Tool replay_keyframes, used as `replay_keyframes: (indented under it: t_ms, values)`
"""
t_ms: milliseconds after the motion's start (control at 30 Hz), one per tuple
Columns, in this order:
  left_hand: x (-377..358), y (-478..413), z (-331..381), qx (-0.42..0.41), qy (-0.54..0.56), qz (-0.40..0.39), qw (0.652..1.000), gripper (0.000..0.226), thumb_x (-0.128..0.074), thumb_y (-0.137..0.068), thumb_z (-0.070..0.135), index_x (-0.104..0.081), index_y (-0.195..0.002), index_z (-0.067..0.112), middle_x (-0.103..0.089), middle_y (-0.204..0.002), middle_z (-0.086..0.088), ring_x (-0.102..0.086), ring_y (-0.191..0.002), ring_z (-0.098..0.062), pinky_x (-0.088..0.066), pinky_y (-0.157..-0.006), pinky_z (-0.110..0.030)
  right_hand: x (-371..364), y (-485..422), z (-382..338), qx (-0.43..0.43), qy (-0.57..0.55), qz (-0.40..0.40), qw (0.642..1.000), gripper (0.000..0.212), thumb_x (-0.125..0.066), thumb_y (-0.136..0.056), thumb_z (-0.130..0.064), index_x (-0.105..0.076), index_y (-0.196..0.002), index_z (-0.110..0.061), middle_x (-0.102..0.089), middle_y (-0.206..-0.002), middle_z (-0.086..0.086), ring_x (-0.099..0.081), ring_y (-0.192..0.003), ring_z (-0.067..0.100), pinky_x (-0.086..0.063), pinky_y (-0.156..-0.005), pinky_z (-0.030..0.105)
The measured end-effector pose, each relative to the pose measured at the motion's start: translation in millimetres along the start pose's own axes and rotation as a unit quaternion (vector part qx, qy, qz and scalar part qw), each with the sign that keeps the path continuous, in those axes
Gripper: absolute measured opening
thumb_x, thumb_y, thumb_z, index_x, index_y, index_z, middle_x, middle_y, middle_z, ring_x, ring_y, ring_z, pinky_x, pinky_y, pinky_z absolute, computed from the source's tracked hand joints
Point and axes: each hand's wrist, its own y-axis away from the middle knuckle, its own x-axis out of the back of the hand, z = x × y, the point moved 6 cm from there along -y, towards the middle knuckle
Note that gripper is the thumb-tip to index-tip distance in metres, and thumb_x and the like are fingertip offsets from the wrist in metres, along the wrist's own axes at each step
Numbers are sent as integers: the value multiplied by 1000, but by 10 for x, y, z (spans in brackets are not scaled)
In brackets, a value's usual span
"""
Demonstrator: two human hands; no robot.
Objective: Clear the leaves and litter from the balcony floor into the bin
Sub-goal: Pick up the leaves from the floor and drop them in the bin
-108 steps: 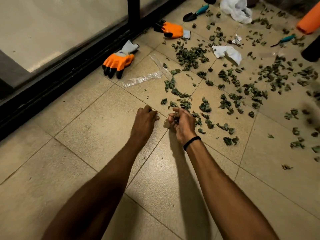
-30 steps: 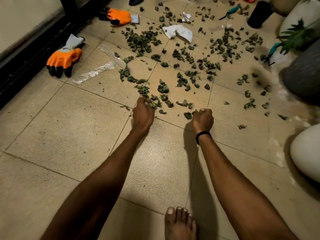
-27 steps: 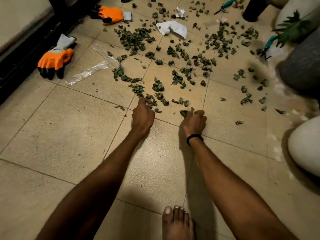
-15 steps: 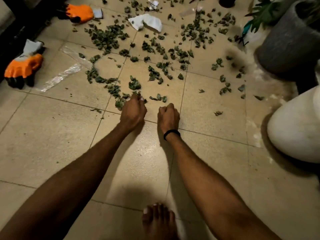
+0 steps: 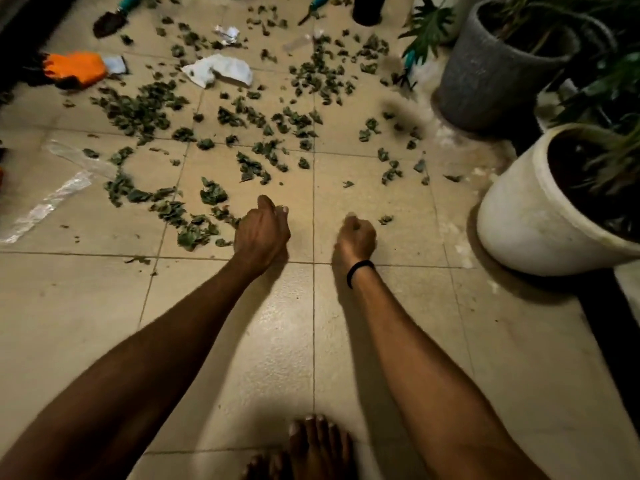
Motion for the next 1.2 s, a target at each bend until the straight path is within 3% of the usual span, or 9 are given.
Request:
replay_keyframes:
  t_ms: [233, 367, 467, 567, 700, 833, 967, 1133, 1200]
  values:
    - [-380, 224, -110, 37, -165, -26, 985, 81, -29, -96, 74, -26, -148, 12, -63, -103, -16, -64, -84, -35, -38, -54, -34, 591, -727, -141, 4, 193, 158, 968, 44, -32, -106, -39, -41, -127, -1, -58, -123, 24, -57, -109, 41, -44, -80, 39]
    - [-494, 251, -178, -9, -178, -20, 984, 47, -38, -102, 58, -54, -106, 15, -64, -96, -11, -65, -78, -33, -42, -52, -35, 404, -854, -163, 84, 343, 117, 928, 56, -38, -103, -45, -37, -136, 0, -54, -125, 24, -54, -112, 41, -47, -86, 45]
    - [-525, 271, -169, -48, -178, -12, 983, 35, -46, -104, 43, -59, -93, 13, -65, -85, -12, -64, -66, -33, -44, -49, -34, 100, -801, -188, 158, 445, 103, 875, 32, -43, -103, -12, -41, -132, 0, -57, -118, 23, -58, -106, 39, -50, -80, 43]
    - [-446, 270, -250, -24, -106, -5, 994, 35, -45, -105, 42, -58, -93, 12, -64, -85, -13, -64, -71, -35, -44, -56, -37, -157, -684, -208, 161, 390, 50, 905, 31, -44, -98, -1, -44, -128, -3, -55, -118, 19, -57, -103, 31, -51, -82, 35]
    - [-228, 271, -413, 77, 122, 47, 988, 42, -47, -105, 43, -52, -76, 13, -58, -67, -3, -58, -65, -29, -32, -58, -34, -443, -582, -214, 39, 54, -57, 996, 13, -52, -99, -13, -64, -97, -6, -66, -93, 10, -62, -78, 19, -48, -63, 21]
    - [-168, 273, -625, 290, 527, 3, 799, 36, -59, -99, 40, -53, -73, 16, -51, -59, -1, -42, -46, -17, -30, -48, -29, -840, -215, -259, -184, -280, -211, 918, 19, -48, -101, -5, -61, -87, -1, -57, -75, 10, -52, -64, 15, -49, -51, 19]
    - [-86, 292, -692, 388, 678, -68, 620, 29, -55, -97, 35, -52, -73, 18, -35, -50, 7, -22, -45, -10, -13, -49, -27, -1014, -10, -346, -236, -384, -266, 852, 23, -33, -99, -1, -53, -88, -1, -57, -84, 17, -60, -75, 26, -57, -60, 28]
    - [107, 335, -885, 374, 764, -3, 526, 36, -48, -100, 35, -49, -68, 19, -49, -62, 0, -27, -45, -9, -20, -42, -21, -1101, -105, -413, 22, -14, -225, 974, 16, -48, -100, -20, -60, -99, -9, -61, -79, 4, -58, -70, 20, -46, -62, 26]
    - [105, 387, -1037, 392, 739, 3, 548, 47, -45, -101, 51, -48, -66, 20, -48, -59, 2, -27, -43, -9, -18, -40, -19, -1231, -46, -475, 203, 210, -180, 939, 34, -46, -101, -42, -61, -103, -12, -63, -92, 4, -57, -84, 19, -40, -70, 26]
